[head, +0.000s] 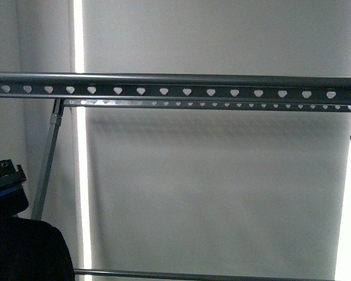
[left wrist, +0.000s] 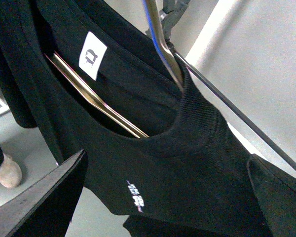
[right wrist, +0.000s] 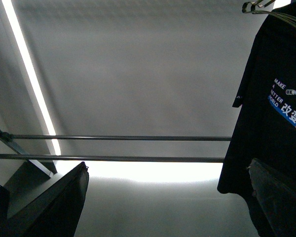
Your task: Hang clothes on hanger
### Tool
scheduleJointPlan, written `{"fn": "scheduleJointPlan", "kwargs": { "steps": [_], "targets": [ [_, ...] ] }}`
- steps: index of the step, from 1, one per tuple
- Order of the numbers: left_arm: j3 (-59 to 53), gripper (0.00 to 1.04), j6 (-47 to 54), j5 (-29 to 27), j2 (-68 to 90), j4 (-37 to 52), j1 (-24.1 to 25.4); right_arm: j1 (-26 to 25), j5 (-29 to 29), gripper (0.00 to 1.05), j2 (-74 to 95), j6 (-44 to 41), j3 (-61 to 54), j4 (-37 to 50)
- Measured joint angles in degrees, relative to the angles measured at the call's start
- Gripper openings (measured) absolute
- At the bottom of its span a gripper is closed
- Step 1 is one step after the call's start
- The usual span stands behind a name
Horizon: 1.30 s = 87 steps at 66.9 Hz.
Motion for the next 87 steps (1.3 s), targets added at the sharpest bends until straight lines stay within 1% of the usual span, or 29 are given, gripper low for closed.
{"fn": "scheduleJointPlan", "kwargs": {
  "steps": [12, 20, 30, 41, 59, 61, 65, 67, 76, 84, 87],
  "targets": [
    [11.3, 0.98, -11.1, -2.3, 7.6, -7.2, -1.2, 0.0, 0.0, 0.97, 0.0, 0.0, 0.0, 0.0],
    [17.0, 0.98, -14.6, -4.2, 11.0, -9.6, -2.6, 0.0, 0.0, 0.97, 0.0, 0.0, 0.0, 0.0],
    [22.5, 0.98, -16.9, -4.7, 15.1, -13.1, -3.0, 0.0, 0.0, 0.97, 0.0, 0.0, 0.0, 0.0],
    [26.2, 0.98, -19.1, -4.0, 20.0, -16.4, -2.3, 0.0, 0.0, 0.97, 0.0, 0.0, 0.0, 0.0],
    [26.3, 0.98, -21.9, -3.8, 22.1, -18.0, 0.2, 0.0, 0.0, 0.97, 0.0, 0.0, 0.0, 0.0],
    [26.3, 0.96, -22.1, -3.8, 22.1, -18.2, 0.6, 0.0, 0.0, 0.97, 0.0, 0.0, 0.0, 0.0],
    [26.4, 0.85, -22.6, -3.7, 22.3, -19.1, 1.5, 0.0, 0.0, 0.97, 0.0, 0.0, 0.0, 0.0],
    [26.4, 0.82, -22.7, -3.6, 22.5, -19.2, 1.8, 0.0, 0.0, 0.97, 0.0, 0.0, 0.0, 0.0],
    [27.3, 0.50, -23.1, -2.6, 23.7, -20.0, 4.1, 0.0, 0.0, 0.97, 0.0, 0.0, 0.0, 0.0],
    [27.3, 0.32, -23.1, -2.4, 23.8, -20.2, 4.3, 0.0, 0.0, 0.97, 0.0, 0.0, 0.0, 0.0],
    [27.8, 0.23, -23.0, -1.6, 24.0, -20.2, 4.3, 0.0, 0.0, 0.97, 0.0, 0.0, 0.0, 0.0]
  ]
}}
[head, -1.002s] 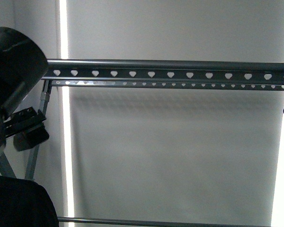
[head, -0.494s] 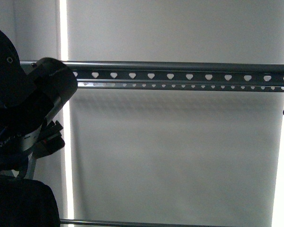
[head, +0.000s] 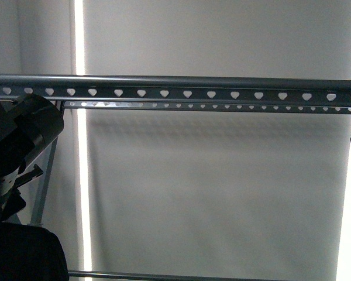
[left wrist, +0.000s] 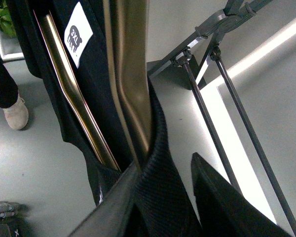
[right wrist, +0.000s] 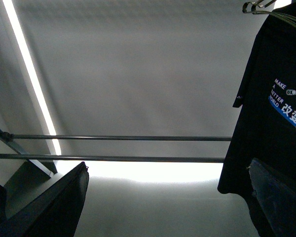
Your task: Hang clothes on hanger
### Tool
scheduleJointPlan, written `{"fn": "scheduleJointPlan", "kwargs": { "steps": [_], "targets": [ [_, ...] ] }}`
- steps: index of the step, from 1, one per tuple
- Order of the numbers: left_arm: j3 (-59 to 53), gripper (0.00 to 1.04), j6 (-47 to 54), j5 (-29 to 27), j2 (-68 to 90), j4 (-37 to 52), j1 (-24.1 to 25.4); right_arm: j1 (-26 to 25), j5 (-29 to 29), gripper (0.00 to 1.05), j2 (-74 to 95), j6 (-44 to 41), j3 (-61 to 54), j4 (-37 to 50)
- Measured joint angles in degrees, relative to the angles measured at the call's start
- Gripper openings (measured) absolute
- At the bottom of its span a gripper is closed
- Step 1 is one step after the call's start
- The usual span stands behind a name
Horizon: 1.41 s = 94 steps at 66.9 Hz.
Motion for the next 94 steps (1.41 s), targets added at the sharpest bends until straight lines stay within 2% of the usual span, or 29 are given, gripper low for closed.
{"fn": "scheduleJointPlan", "kwargs": {
  "steps": [5, 7, 28, 46, 50, 66, 75, 86, 94],
  "targets": [
    [0.8, 0.05, -0.2, 2.2, 0.6, 1.9, 0.4, 0.0, 0.0, 0.97, 0.0, 0.0, 0.0, 0.0],
    [0.8, 0.04, -0.3, 2.6, 0.6, 2.4, 0.5, 0.0, 0.0, 0.97, 0.0, 0.0, 0.0, 0.0],
    [-5.3, 0.04, 3.9, 6.6, -4.0, 12.7, 0.4, 0.0, 0.0, 0.97, 0.0, 0.0, 0.0, 0.0],
    [-13.9, 0.04, 10.0, 13.6, -12.9, 22.1, -1.4, 0.0, 0.0, 0.97, 0.0, 0.0, 0.0, 0.0],
    [-15.9, 0.04, 12.6, 17.3, -14.6, 26.0, -1.9, 0.0, 0.0, 0.97, 0.0, 0.0, 0.0, 0.0],
    [-25.8, 0.04, 25.1, 27.5, -25.4, 32.3, -5.7, 0.0, 0.0, 0.97, 0.0, 0.0, 0.0, 0.0],
    [-28.0, 0.04, 31.3, 32.5, -30.8, 33.7, -5.0, 0.0, 0.1, 0.97, 0.0, 0.0, 0.0, 0.0],
    [-28.7, 0.04, 39.0, 41.3, -34.5, 33.6, -3.8, 0.0, 0.1, 0.97, 0.0, 0.0, 0.0, 0.0],
    [-28.7, 0.04, 45.9, 51.3, -36.3, 33.3, -2.8, 0.0, 0.0, 0.97, 0.0, 0.0, 0.0, 0.0]
  ]
}}
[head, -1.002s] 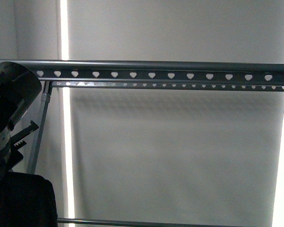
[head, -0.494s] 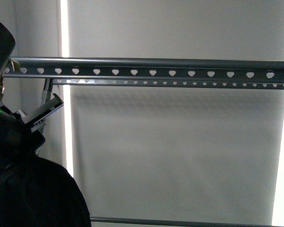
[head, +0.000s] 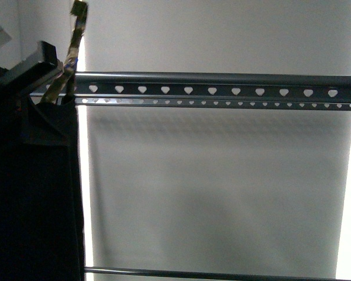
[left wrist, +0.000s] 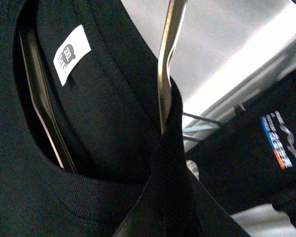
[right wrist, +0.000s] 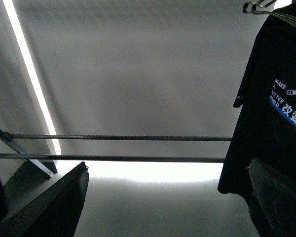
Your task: Hang clothes on hanger
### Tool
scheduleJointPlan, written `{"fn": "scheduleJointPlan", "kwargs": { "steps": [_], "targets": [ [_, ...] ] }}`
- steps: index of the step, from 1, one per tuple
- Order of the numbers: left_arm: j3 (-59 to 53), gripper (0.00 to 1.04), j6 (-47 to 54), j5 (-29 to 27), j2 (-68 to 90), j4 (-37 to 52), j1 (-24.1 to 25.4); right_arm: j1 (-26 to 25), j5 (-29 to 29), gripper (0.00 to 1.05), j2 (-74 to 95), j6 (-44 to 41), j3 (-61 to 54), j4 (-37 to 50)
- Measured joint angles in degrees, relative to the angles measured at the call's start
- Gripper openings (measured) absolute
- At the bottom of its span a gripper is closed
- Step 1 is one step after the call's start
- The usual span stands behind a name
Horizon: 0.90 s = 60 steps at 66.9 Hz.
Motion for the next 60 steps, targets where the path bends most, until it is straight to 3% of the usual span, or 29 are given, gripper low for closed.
{"fn": "scheduleJointPlan", "kwargs": {
  "steps": [16, 23, 30, 35, 43, 44, 47, 53, 60],
  "targets": [
    [5.3, 0.04, 14.3, 29.2, 0.2, -3.0, 4.7, 0.0, 0.0, 0.97, 0.0, 0.0, 0.0, 0.0],
    [8.6, 0.04, 19.3, 39.1, 1.1, -4.3, 6.5, 0.0, 0.0, 0.97, 0.0, 0.0, 0.0, 0.0],
    [13.4, 0.04, 30.2, 51.8, 2.4, -11.9, 8.4, 0.0, 0.0, 0.97, 0.0, 0.0, 0.0, 0.0],
    [19.0, 0.04, 42.5, 59.8, 5.0, -24.2, 9.1, 0.0, 0.0, 0.97, 0.0, 0.0, 0.0, 0.0],
    [29.5, 0.04, 60.4, 62.8, 10.9, -46.0, 9.2, 0.0, 0.0, 0.97, 0.0, 0.0, 0.0, 0.0],
    [32.8, 0.04, 65.8, 62.7, 13.1, -52.7, 9.2, 0.0, 0.0, 0.97, 0.0, 0.0, 0.0, 0.0],
    [34.8, 0.04, 70.2, 62.4, 14.8, -56.8, 9.2, 0.0, 0.0, 0.97, 0.0, 0.0, 0.0, 0.0],
    [39.3, 0.04, 79.2, 60.1, 19.5, -66.6, 8.9, 0.0, 0.0, 0.97, 0.0, 0.0, 0.0, 0.0],
    [43.8, 0.04, 88.6, 53.6, 25.1, -79.0, 7.5, 0.0, 0.0, 0.97, 0.0, 0.0, 0.0, 0.0]
  ]
}}
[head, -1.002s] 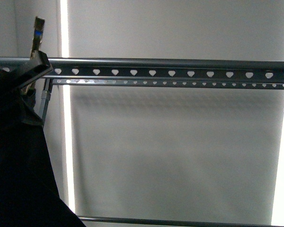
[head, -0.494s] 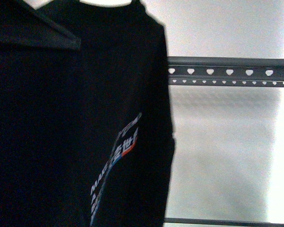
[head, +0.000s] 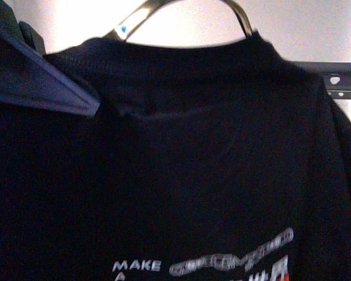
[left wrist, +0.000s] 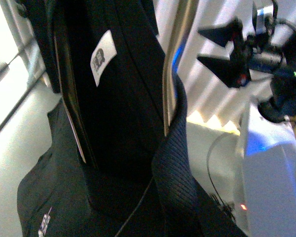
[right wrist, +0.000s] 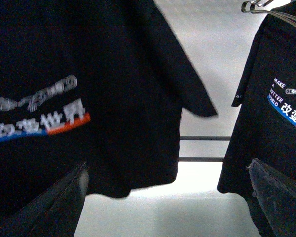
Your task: Hang clothes on hanger
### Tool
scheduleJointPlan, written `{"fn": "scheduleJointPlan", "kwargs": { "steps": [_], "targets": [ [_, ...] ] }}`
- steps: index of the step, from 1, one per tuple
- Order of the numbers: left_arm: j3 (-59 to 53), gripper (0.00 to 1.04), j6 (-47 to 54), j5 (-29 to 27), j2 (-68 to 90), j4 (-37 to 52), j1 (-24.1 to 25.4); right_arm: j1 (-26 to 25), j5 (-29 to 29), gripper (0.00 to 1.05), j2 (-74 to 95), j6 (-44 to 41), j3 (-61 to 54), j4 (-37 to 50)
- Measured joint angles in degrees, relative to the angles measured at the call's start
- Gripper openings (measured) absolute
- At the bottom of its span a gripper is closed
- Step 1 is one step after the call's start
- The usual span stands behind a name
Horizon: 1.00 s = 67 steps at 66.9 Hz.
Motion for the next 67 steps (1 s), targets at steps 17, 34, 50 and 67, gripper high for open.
{"fn": "scheduleJointPlan", "kwargs": {
  "steps": [17, 34, 50, 67],
  "targets": [
    [0.1, 0.04, 1.2, -11.1, 3.6, -5.3, -1.1, 0.0, 0.0, 0.97, 0.0, 0.0, 0.0, 0.0],
    [1.7, 0.04, -0.8, 4.1, 5.9, 17.2, -8.5, 0.0, -0.3, 0.97, 0.0, 0.0, 0.0, 0.0],
    [-4.0, 0.04, -20.2, 9.9, 1.8, 51.8, -12.6, 0.0, 0.1, 0.97, 0.0, 0.0, 0.0, 0.0],
    [-4.1, 0.04, -25.0, 10.1, 1.7, 52.1, -12.0, 0.0, -0.1, 0.97, 0.0, 0.0, 0.0, 0.0]
  ]
}}
